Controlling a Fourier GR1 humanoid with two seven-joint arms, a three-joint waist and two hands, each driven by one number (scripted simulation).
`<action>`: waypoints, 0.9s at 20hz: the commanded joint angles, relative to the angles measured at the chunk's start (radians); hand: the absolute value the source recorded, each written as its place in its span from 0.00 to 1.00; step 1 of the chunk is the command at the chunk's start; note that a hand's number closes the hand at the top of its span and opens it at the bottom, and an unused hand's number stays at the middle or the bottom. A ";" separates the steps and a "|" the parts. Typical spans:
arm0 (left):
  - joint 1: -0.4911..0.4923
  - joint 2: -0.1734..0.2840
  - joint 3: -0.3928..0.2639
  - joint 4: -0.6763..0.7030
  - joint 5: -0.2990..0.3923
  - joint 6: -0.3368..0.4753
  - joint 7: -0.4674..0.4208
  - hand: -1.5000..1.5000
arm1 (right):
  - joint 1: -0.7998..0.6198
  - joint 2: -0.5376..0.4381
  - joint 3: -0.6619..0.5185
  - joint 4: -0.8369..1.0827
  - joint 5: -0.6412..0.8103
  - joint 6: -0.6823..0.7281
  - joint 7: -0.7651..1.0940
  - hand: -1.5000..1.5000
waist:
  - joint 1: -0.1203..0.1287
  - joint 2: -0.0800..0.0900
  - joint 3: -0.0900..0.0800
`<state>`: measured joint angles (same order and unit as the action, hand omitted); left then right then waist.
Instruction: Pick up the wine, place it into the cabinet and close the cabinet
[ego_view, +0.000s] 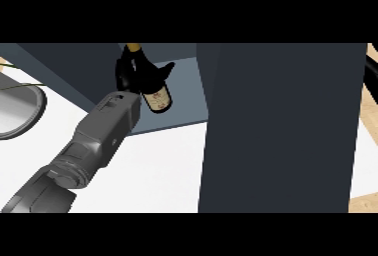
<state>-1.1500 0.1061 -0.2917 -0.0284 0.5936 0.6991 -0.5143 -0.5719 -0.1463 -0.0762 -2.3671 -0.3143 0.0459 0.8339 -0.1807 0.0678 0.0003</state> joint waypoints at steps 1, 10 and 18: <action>0.035 0.061 -0.015 0.027 -0.018 -0.057 0.001 0.00 | 0.011 0.009 0.012 -0.022 -0.001 -0.002 -0.002 0.00 | 0.022 0.004 -0.005; 0.028 0.048 -0.078 0.002 -0.081 -0.236 -0.041 0.00 | -0.006 0.005 0.004 -0.023 0.007 -0.025 0.013 0.00 | 0.052 -0.019 -0.004; 0.044 0.026 0.038 -0.142 0.028 -0.529 -0.194 0.00 | 0.023 -0.023 -0.038 -0.059 -0.024 -0.038 0.048 0.00 | 0.102 -0.045 -0.003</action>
<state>-1.1378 0.0655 -0.2864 -0.1305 0.5966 0.3090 -0.6320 -0.5773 -0.1560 -0.0876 -2.3687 -0.3100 0.0114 0.8587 -0.1130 0.0434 -0.0084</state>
